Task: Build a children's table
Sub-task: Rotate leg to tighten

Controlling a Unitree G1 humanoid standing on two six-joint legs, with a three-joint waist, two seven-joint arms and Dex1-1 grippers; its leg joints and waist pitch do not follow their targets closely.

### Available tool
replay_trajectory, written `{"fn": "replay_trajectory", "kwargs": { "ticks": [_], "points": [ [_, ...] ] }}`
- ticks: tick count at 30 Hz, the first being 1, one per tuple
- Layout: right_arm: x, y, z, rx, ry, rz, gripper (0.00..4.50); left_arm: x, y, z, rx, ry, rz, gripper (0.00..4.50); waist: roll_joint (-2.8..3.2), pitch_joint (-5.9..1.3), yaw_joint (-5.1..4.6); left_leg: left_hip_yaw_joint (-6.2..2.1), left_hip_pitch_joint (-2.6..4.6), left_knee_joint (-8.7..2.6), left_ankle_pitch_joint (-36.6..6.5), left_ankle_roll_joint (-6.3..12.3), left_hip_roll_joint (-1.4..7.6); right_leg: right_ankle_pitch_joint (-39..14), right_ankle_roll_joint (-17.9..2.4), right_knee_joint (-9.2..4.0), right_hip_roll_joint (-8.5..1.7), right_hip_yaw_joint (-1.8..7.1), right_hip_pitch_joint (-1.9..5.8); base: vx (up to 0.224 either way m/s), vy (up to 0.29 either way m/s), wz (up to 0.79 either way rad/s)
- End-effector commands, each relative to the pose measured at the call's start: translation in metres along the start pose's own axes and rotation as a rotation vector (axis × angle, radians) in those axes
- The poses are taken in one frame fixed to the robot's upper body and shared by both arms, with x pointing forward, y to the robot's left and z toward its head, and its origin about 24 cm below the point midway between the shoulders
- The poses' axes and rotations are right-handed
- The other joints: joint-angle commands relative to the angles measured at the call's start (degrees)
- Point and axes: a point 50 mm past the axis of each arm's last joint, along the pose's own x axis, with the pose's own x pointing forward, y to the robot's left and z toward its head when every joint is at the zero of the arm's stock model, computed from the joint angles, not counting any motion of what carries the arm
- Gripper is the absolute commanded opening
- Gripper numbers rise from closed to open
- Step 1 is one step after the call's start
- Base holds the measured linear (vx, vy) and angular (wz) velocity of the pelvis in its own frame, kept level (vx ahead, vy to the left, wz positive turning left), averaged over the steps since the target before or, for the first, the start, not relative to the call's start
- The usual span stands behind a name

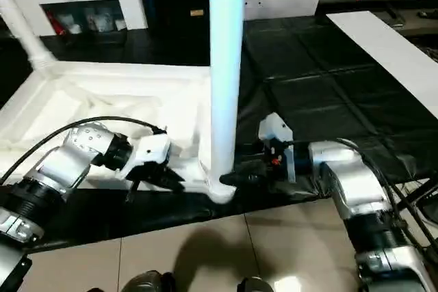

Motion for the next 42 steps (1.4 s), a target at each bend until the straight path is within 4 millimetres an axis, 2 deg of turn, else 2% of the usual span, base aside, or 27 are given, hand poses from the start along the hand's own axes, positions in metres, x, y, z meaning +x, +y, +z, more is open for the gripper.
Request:
{"fn": "replay_trajectory", "kwargs": {
  "ticks": [1,10,13,20,22,25,26,27,28,29,30,31,32,33,34,36,38,39,42],
  "points": [
    [0.001,-0.001,0.005,-0.013,-0.010,0.022,3.13,0.002,-0.001,0.017,0.104,-0.017,-0.069,0.00,-0.52,-5.01,-0.36,-1.30,2.18,-4.23,-17.0,1.61,3.03,-19.2,-13.4,-3.95,-2.83,1.75,2.19,0.000,0.000,0.00],
    [0.009,0.005,0.004,0.008,-0.013,0.116,2.24,0.003,-0.002,0.017,0.112,-0.017,-0.085,0.00,-0.48,-4.92,-0.39,-1.27,2.16,-4.28,-16.3,1.98,3.07,-18.2,-13.8,-3.86,-2.75,1.76,2.11,0.000,0.000,0.00],
    [0.010,0.006,0.004,0.012,-0.012,0.127,2.08,0.003,-0.001,0.017,0.113,-0.017,-0.086,0.00,-0.53,-4.87,-0.41,-1.27,2.21,-4.31,-16.8,1.78,3.06,-19.1,-13.6,-3.94,-2.75,1.77,2.07,0.000,0.000,0.00],
    [0.013,0.011,0.003,0.041,-0.029,0.153,1.94,0.002,0.000,0.017,0.069,-0.045,-0.061,0.00,-0.44,-4.82,-0.42,-1.31,2.21,-4.37,-17.1,1.54,3.06,-19.6,-13.3,-4.02,-2.71,1.77,2.03,0.000,0.000,0.00],
    [0.014,0.012,0.003,0.060,-0.069,0.127,1.94,0.001,0.003,0.018,0.034,-0.065,-0.022,0.00,-0.31,-4.82,-0.35,-1.33,2.21,-4.36,-17.0,1.52,3.04,-19.3,-13.5,-3.94,-2.75,1.77,2.07,0.000,0.000,0.00],
    [0.015,0.012,0.004,0.078,-0.100,0.094,1.94,0.001,0.005,0.019,0.006,-0.078,0.017,0.00,-0.43,-4.74,-0.42,-1.29,2.23,-4.42,-17.5,1.36,3.02,-20.3,-13.2,-4.11,-2.74,1.79,2.01,0.000,0.000,0.00],
    [0.019,0.013,0.003,0.091,-0.120,0.034,1.94,0.002,0.009,0.021,-0.021,-0.091,0.079,0.00,-0.24,-4.72,-0.51,-1.39,2.17,-4.48,-17.8,1.09,3.03,-20.8,-13.1,-4.04,-2.77,1.80,1.97,0.000,0.000,0.00],
    [0.027,0.011,0.001,0.122,-0.138,-0.085,1.94,0.005,0.014,0.025,-0.051,-0.109,0.159,0.00,-0.41,-4.49,-0.55,-1.29,2.48,-4.55,-18.6,0.39,3.03,-22.0,-12.6,-4.35,-2.60,1.94,1.48,0.000,0.000,0.00],
    [0.027,0.011,0.001,0.122,-0.138,-0.085,1.94,0.005,0.014,0.025,-0.051,-0.109,0.159,0.00,-0.47,-4.53,-0.69,-1.43,2.49,-4.49,-19.1,0.08,2.88,-23.2,-12.4,-4.48,-2.77,1.85,1.55,0.000,0.000,0.00],
    [0.033,0.011,-0.001,0.135,-0.147,-0.164,1.94,0.010,0.017,0.030,-0.075,-0.127,0.210,0.00,-0.72,-4.60,-1.11,-1.79,1.77,-4.65,-18.7,-0.27,2.62,-25.0,-11.1,-4.43,-2.90,1.55,2.29,0.000,0.000,0.00],
    [0.039,0.010,-0.003,0.156,-0.156,-0.243,1.94,0.015,0.021,0.036,-0.101,-0.147,0.266,0.00,-0.41,-4.54,-1.25,-1.78,2.11,-4.71,-19.5,-0.86,2.72,-26.1,-10.3,-4.58,-2.79,1.61,1.70,0.000,0.000,0.00],
    [0.042,0.010,-0.004,0.164,-0.161,-0.274,1.94,0.017,0.023,0.038,-0.113,-0.155,0.289,0.00,-0.53,-4.53,-1.50,-1.72,2.30,-4.65,-20.1,-0.95,2.66,-26.5,-10.2,-4.81,-2.71,1.62,1.52,0.000,0.000,0.00],
    [0.047,0.009,-0.004,0.171,-0.172,-0.313,1.94,0.022,0.026,0.042,-0.133,-0.169,0.321,0.00,-0.57,-4.41,-1.83,-1.76,2.18,-4.67,-20.6,-1.14,2.63,-26.7,-10.2,-4.80,-2.74,1.63,1.54,0.000,0.000,0.00],
    [0.050,0.009,-0.003,0.175,-0.179,-0.333,1.94,0.024,0.028,0.045,-0.145,-0.177,0.337,0.00,-0.67,-4.49,-2.44,-1.95,1.73,-4.65,-20.6,-1.10,2.34,-27.8,-9.3,-4.99,-2.83,1.41,1.92,0.000,0.000,0.00],
    [0.053,0.009,-0.002,0.181,-0.184,-0.353,1.94,0.026,0.029,0.048,-0.159,-0.183,0.354,0.00,-0.48,-4.45,-2.60,-1.98,1.79,-4.67,-20.7,-0.97,2.31,-28.0,-9.1,-5.07,-2.81,1.41,1.82,0.000,0.000,0.00],
    [0.067,0.003,0.003,0.233,-0.206,-0.473,1.94,0.037,0.038,0.057,-0.204,-0.193,0.443,0.00,-0.47,-4.40,-3.53,-1.91,1.83,-4.46,-21.7,-0.47,2.10,-28.7,-8.8,-5.54,-2.63,1.38,1.47,0.000,0.000,0.00],
    [0.074,-0.001,0.006,0.252,-0.213,-0.535,1.93,0.042,0.041,0.061,-0.222,-0.196,0.481,0.00,-0.55,-4.42,-3.80,-1.88,1.74,-4.39,-21.2,-0.13,1.99,-28.8,-8.6,-5.63,-2.54,1.33,1.48,0.000,0.000,0.00],
    [0.080,-0.008,0.007,0.293,-0.214,-0.631,1.93,0.048,0.045,0.065,-0.234,-0.197,0.524,0.00,-0.13,-4.46,-4.14,-1.86,1.83,-4.24,-20.7,-0.11,1.86,-28.8,-8.4,-5.75,-2.45,1.32,1.26,0.000,0.000,0.00],
    [0.089,-0.020,0.009,0.390,-0.224,-0.807,1.93,0.056,0.050,0.072,-0.243,-0.195,0.592,0.00,-0.21,-4.45,-4.72,-1.98,1.69,-4.31,-21.2,-0.20,1.73,-28.8,-8.2,-5.85,-2.33,1.06,1.28,0.000,0.000,0.00]
  ]
}}
